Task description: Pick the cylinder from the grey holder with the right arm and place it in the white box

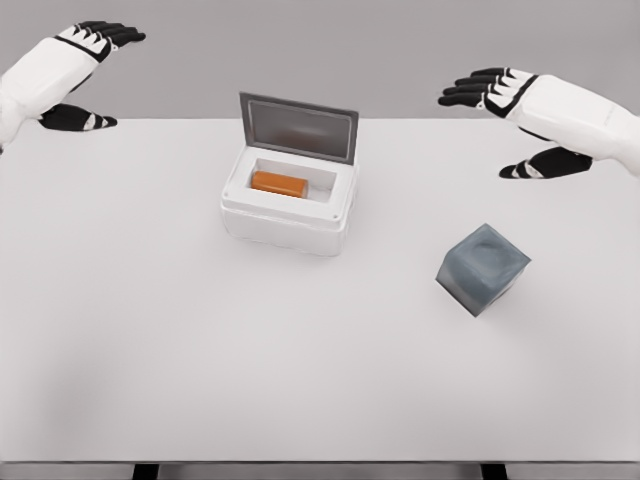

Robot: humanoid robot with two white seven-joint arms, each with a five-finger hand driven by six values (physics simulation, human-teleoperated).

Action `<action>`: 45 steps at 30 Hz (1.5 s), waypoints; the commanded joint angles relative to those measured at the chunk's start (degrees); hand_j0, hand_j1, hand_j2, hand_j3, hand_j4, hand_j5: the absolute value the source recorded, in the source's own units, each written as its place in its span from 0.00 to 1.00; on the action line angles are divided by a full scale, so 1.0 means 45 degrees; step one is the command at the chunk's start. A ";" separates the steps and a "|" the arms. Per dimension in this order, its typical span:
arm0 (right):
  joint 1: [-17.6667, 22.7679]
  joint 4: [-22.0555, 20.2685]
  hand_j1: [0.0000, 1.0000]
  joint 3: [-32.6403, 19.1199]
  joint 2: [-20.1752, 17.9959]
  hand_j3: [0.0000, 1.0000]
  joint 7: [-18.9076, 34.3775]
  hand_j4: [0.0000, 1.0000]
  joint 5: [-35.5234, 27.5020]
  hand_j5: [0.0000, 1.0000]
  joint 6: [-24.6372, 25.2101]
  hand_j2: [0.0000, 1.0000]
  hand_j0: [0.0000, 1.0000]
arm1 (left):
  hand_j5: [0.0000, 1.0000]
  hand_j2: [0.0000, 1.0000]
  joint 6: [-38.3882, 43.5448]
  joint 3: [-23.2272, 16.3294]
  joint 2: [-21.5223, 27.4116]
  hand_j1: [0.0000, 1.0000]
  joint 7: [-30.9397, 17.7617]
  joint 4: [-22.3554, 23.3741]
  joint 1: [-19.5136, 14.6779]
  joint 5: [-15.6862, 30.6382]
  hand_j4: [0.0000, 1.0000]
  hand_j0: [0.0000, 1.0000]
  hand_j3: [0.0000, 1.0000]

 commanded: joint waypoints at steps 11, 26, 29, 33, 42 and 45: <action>0.2734 -0.0629 1.00 -0.1494 -0.0171 1.00 -0.0009 1.00 -0.1155 1.00 0.0043 1.00 1.00 | 0.99 0.99 0.0006 -0.5242 -0.0463 0.99 0.0055 0.2868 -0.2257 0.1030 0.99 0.99 0.99; 0.3360 -0.0747 1.00 -0.2042 -0.0073 1.00 -0.0009 1.00 -0.1155 1.00 0.0043 1.00 1.00 | 0.99 0.99 0.0006 -0.7703 -0.1791 0.99 -0.0004 0.4352 -0.5577 0.1245 0.99 0.99 0.99; 0.3340 -0.0747 1.00 -0.2022 -0.0054 1.00 -0.0009 1.00 -0.1136 1.00 0.0043 1.00 1.00 | 0.99 0.99 0.0006 -0.8093 -0.2142 0.99 0.0016 0.4606 -0.5831 0.1226 0.99 0.99 0.99; 0.3340 -0.0766 1.00 -0.2022 -0.0034 1.00 -0.0009 1.00 -0.1136 1.00 0.0043 1.00 1.00 | 0.99 0.99 0.0006 -0.8543 -0.2494 0.99 0.0035 0.4782 -0.6124 0.1226 0.99 0.99 0.99; 0.3477 -0.0708 1.00 -0.2765 0.0064 1.00 -0.0009 1.00 -0.1175 1.00 0.0043 1.00 1.00 | 0.99 0.99 0.0006 -1.0261 -0.2416 0.99 0.0113 0.4098 -0.6398 0.2261 0.99 0.99 0.99; 0.3477 -0.0727 1.00 -0.2765 0.0063 1.00 -0.0009 1.00 -0.1155 1.00 0.0043 1.00 1.00 | 1.00 1.00 0.0006 -1.0360 -0.2416 1.00 0.0094 0.4098 -0.6398 0.2261 1.00 1.00 1.00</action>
